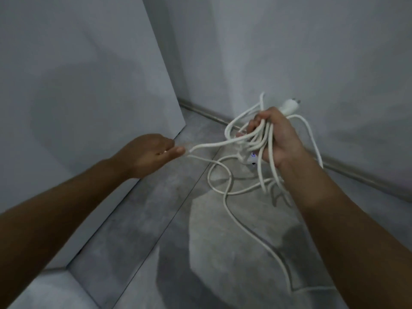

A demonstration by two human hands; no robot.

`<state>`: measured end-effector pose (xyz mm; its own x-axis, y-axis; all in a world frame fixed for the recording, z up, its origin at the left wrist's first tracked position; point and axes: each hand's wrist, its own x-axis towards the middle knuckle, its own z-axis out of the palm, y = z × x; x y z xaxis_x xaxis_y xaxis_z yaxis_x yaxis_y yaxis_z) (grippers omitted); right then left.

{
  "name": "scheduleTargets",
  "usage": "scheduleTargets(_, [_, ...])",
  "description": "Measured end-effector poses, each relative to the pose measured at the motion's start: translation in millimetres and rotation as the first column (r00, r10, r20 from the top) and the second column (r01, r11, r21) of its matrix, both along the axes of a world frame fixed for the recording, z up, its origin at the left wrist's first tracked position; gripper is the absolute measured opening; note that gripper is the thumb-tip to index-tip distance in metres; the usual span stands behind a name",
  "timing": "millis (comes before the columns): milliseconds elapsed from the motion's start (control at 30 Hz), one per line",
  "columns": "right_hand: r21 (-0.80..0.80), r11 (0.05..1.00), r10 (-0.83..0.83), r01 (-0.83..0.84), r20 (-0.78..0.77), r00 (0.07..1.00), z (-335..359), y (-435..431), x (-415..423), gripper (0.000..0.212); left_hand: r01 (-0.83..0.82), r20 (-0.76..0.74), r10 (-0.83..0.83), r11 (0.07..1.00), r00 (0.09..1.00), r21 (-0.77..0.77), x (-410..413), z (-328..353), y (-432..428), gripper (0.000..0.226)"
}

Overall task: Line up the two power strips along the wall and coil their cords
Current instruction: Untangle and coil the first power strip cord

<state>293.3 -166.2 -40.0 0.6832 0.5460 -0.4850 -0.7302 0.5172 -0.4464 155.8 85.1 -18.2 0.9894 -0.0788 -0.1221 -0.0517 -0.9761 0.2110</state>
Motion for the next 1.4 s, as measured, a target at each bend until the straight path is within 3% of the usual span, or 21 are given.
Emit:
scheduleTargets(133, [0.254,0.952,-0.157,0.17,-0.071,0.985,17.2,-6.1,-0.3,0.021,-0.068,0.117,0.085,0.987,0.989,-0.146,-15.1,-31.8,7.3,0.074])
scheduleTargets(333, [0.432,0.891,-0.161,0.142,0.007,0.987,42.9,-9.7,2.9,0.018,-0.168,0.161,0.221,0.943,0.962,-0.287,-13.3,-51.4,1.3,0.085])
scheduleTargets(467, [0.496,0.841,-0.23,0.216,-0.032,0.973,43.9,-25.3,15.7,0.016,-0.182,0.084,0.226,0.916,0.971,-0.358,-10.4,-54.4,0.0,0.098])
scheduleTargets(633, [0.402,0.892,-0.213,0.206,-0.029,0.977,30.0,-29.6,8.0,0.016,-0.336,-0.172,0.289,0.833,0.942,-0.439,3.1,-55.9,1.9,0.1])
scheduleTargets(733, [0.432,0.89,-0.164,0.146,0.004,0.986,29.7,-28.0,6.0,0.013,-0.412,-0.255,0.337,0.84,0.906,-0.353,22.7,-46.0,3.0,0.083])
scheduleTargets(833, [0.437,0.897,-0.002,-0.061,0.144,0.99,37.6,-28.2,6.7,0.003,-0.399,-0.183,0.371,0.904,0.911,-0.155,49.4,-33.9,3.0,0.066])
scheduleTargets(933, [0.308,0.893,0.226,-0.327,0.32,0.92,45.1,-25.4,2.0,0.012,-0.385,-0.195,0.375,0.923,0.906,-0.012,77.5,-19.0,-6.0,0.069])
scheduleTargets(1033, [0.113,0.817,0.476,-0.565,0.422,0.772,46.3,-18.8,-11.9,0.022,-0.383,-0.163,0.395,0.918,0.904,0.1,97.8,-1.7,-16.6,0.077])
scheduleTargets(1167, [-0.377,0.754,0.656,-0.539,0.375,0.655,27.4,-3.3,-43.7,0.007,-0.488,-0.08,0.486,0.873,0.87,-0.002,105.4,15.2,-27.4,0.073])
scheduleTargets(1233, [-0.518,0.734,0.655,-0.439,0.369,0.659,14.3,7.5,-59.0,0.008,-0.592,-0.129,0.578,0.783,0.806,-0.19,109.5,14.8,-34.7,0.061])
scheduleTargets(1333, [-0.587,0.76,0.553,-0.28,0.356,0.754,-5.7,23.8,-78.2,0.016,-0.725,-0.352,0.669,0.424,0.654,-0.543,117.0,11.6,-42.6,0.034])
scheduleTargets(1400, [-0.614,0.769,0.459,-0.174,0.342,0.82,-15.9,29.7,-84.7,0.024,-0.75,-0.52,0.612,0.193,0.596,-0.633,121.0,15.2,-46.3,0.032])
